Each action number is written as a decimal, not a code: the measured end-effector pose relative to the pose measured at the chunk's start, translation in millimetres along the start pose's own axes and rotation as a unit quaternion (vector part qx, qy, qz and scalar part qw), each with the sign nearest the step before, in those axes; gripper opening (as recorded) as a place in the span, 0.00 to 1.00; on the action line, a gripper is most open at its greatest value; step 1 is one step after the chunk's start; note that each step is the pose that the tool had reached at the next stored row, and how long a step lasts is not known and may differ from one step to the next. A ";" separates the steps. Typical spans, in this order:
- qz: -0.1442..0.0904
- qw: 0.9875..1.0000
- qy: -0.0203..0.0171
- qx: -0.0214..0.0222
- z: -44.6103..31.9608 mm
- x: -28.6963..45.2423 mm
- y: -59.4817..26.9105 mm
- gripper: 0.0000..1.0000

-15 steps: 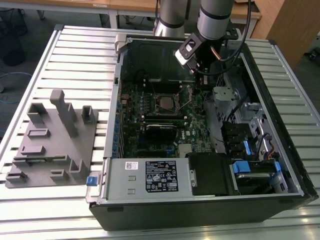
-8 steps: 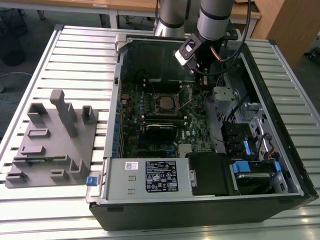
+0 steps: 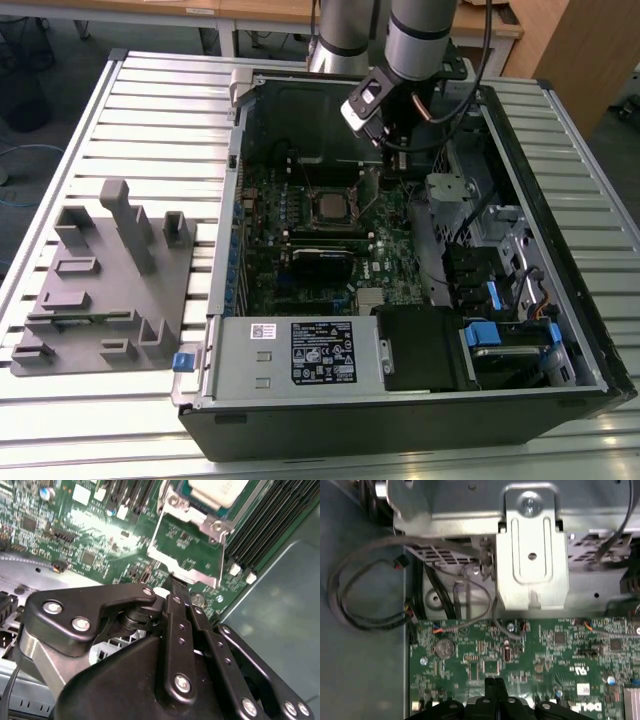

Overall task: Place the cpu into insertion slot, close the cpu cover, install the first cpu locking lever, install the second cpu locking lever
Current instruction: 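Close the cpu cover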

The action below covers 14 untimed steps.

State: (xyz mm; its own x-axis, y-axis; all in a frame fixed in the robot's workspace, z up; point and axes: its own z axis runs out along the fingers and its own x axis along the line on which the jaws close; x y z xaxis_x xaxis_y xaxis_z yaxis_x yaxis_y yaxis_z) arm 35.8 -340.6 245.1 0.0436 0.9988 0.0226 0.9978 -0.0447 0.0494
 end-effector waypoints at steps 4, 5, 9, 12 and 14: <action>0.000 1.000 0.000 -0.002 -0.6 -0.5 -12.0 0.10; 0.000 1.000 0.000 -0.002 -0.8 -0.7 -15.3 0.10; 0.000 1.000 0.000 -0.005 -1.4 -1.3 -29.7 0.10; 0.000 1.000 0.001 -0.008 -2.1 -1.9 -42.6 0.10; 0.000 1.000 0.001 -0.009 -2.2 -1.9 -45.4 0.10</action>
State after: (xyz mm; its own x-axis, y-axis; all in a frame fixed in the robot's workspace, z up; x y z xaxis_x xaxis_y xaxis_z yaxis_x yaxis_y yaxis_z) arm -9.7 -340.5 245.0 0.0431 0.9988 0.0237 0.9967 -0.0446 0.0672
